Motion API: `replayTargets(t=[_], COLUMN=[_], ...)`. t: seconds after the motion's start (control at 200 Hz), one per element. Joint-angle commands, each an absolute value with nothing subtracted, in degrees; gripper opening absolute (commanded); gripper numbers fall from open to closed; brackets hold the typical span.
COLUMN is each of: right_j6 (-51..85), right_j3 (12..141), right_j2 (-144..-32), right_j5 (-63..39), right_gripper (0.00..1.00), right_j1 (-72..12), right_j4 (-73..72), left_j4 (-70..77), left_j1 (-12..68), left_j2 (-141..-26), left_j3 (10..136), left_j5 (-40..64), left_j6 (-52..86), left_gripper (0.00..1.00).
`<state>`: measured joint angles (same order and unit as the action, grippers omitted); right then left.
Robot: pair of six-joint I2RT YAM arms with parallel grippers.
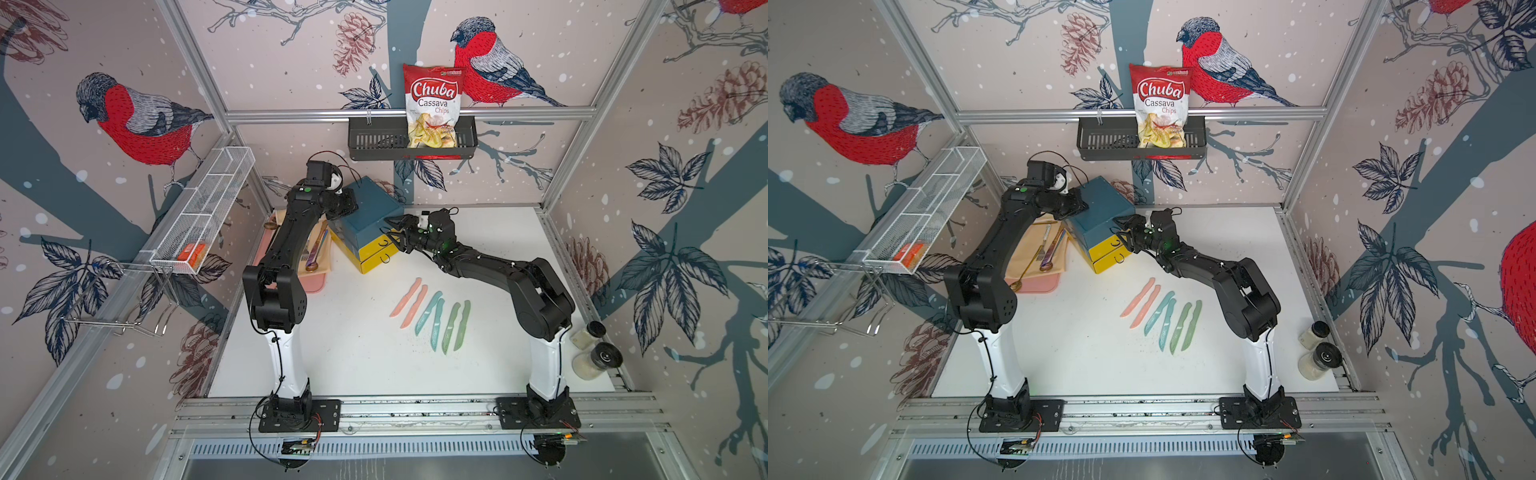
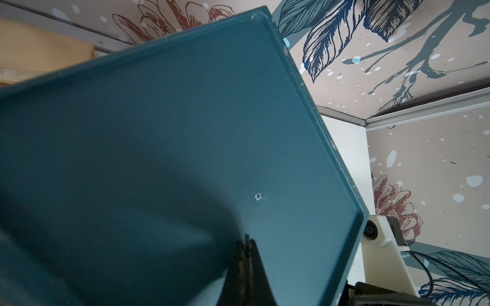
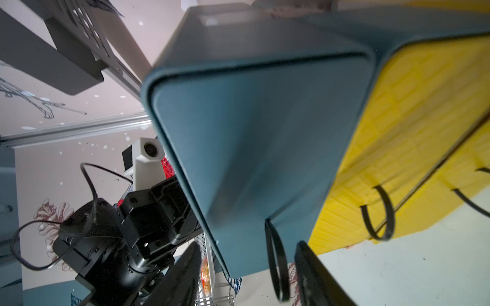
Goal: Place the fruit knives into the drawer by color
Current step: Open the drawer in the storage box.
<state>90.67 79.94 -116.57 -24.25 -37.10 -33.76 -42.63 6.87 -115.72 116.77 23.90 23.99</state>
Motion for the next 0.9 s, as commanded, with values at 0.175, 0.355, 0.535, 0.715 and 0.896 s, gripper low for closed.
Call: replayTargets(t=[0.175,0.355,0.535,0.715,0.896], right_j6=[93.5,93.3,93.6,91.6,90.2], right_j3=[80.3,80.1,77.8,72.3,64.8], right_j2=[-118.4,-118.7,-117.4,-112.4,-105.8], right_j5=[-24.7,-25.3,-26.7,-27.8,-28.1], right_gripper=[0.29,0.03,0.00,0.00,0.00], right_j1=[-37.4,-37.4,-37.4,-37.5,-37.5], right_j4=[-37.4,-38.2,-39.7,-39.5,-38.6], left_j4=[-43.6,-43.5,-43.3,-43.3,-43.2], left_j1=[6.2,6.2,5.8,5.3,4.7], left_j2=[-116.8,-117.5,-118.3,-119.0,-119.8], left_j3=[115.9,116.0,116.1,116.8,117.6], left_j5=[25.6,25.8,26.8,26.8,27.8], left_j6=[23.1,23.2,23.1,23.1,23.5], left_gripper=[0.00,0.00,0.00,0.00,0.00])
